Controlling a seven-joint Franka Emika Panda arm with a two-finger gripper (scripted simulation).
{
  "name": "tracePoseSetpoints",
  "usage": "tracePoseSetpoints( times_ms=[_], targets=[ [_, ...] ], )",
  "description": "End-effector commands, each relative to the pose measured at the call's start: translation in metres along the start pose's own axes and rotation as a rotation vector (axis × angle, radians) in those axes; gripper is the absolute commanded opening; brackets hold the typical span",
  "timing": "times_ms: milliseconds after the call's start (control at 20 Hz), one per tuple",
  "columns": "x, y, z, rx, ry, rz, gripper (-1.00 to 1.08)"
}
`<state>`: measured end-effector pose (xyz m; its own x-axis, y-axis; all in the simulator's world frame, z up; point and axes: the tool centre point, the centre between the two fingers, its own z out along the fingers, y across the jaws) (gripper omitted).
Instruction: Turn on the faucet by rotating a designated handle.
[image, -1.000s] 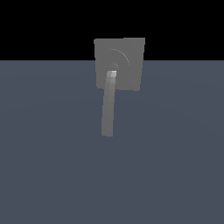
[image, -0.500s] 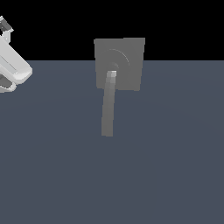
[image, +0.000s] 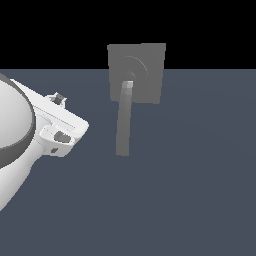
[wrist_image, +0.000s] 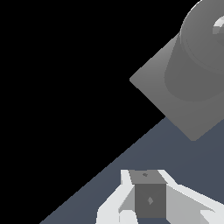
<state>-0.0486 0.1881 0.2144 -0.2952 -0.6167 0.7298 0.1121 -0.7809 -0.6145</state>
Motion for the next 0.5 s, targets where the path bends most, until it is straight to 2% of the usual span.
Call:
tracePoseSetpoints(
  times_ms=[0,250,450],
  targets=[
    [-0.01,0.041,-0.009,-0.05,-0.057,-0.167,-1.0],
    [-0.017,0.106,-0.027,-0.128,-0.15,-0.422,-1.0],
    [-0.018,0.142,-0.039,-0.172,-0.205,-0.561,-1.0]
  ],
)
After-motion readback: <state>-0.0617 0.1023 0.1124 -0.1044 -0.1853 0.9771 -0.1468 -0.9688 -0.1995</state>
